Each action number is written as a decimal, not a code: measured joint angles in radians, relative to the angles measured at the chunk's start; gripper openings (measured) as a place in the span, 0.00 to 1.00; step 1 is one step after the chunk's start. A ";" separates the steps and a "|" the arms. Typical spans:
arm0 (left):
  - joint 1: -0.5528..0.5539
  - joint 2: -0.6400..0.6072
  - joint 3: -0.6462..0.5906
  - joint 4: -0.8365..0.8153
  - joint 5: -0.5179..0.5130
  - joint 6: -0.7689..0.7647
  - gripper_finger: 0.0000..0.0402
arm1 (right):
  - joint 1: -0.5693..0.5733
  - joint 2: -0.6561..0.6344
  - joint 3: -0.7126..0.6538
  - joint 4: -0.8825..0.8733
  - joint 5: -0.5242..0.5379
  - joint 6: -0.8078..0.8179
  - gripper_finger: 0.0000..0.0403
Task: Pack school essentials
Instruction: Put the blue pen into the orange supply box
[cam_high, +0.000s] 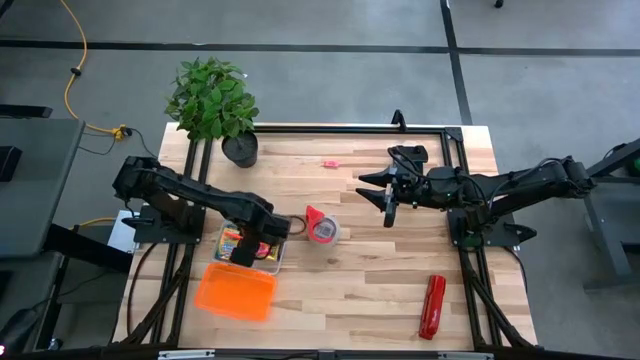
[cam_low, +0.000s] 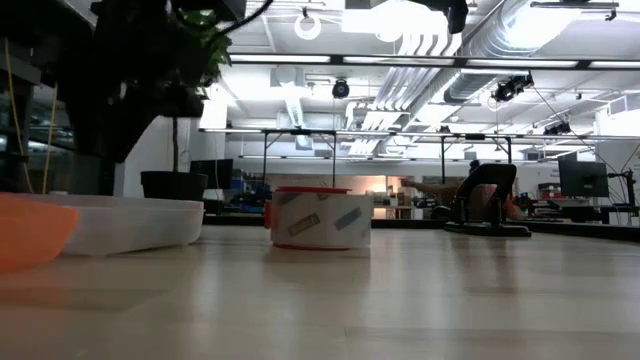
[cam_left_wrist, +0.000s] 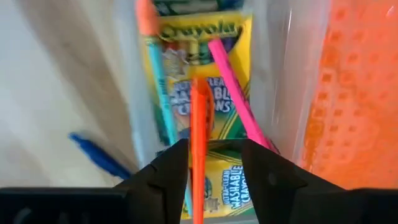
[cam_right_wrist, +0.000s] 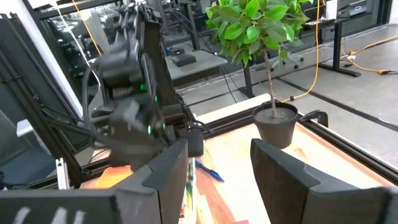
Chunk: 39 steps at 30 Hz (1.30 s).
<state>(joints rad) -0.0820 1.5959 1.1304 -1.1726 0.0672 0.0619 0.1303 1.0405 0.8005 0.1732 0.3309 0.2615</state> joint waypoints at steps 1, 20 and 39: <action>0.008 -0.015 0.011 -0.001 0.000 -0.008 0.35 | 0.000 0.000 0.000 0.000 0.000 0.000 0.42; 0.079 -0.709 -0.279 1.211 -0.186 -0.253 0.38 | 0.000 0.000 0.000 0.026 0.000 0.000 0.42; 0.079 -0.805 -0.458 1.402 -0.236 -0.261 0.38 | 0.000 0.000 0.000 0.034 -0.001 -0.045 0.42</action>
<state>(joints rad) -0.0032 0.7910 0.6724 0.2295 -0.1692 -0.1987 0.1307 1.0405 0.8005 0.2073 0.3302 0.2165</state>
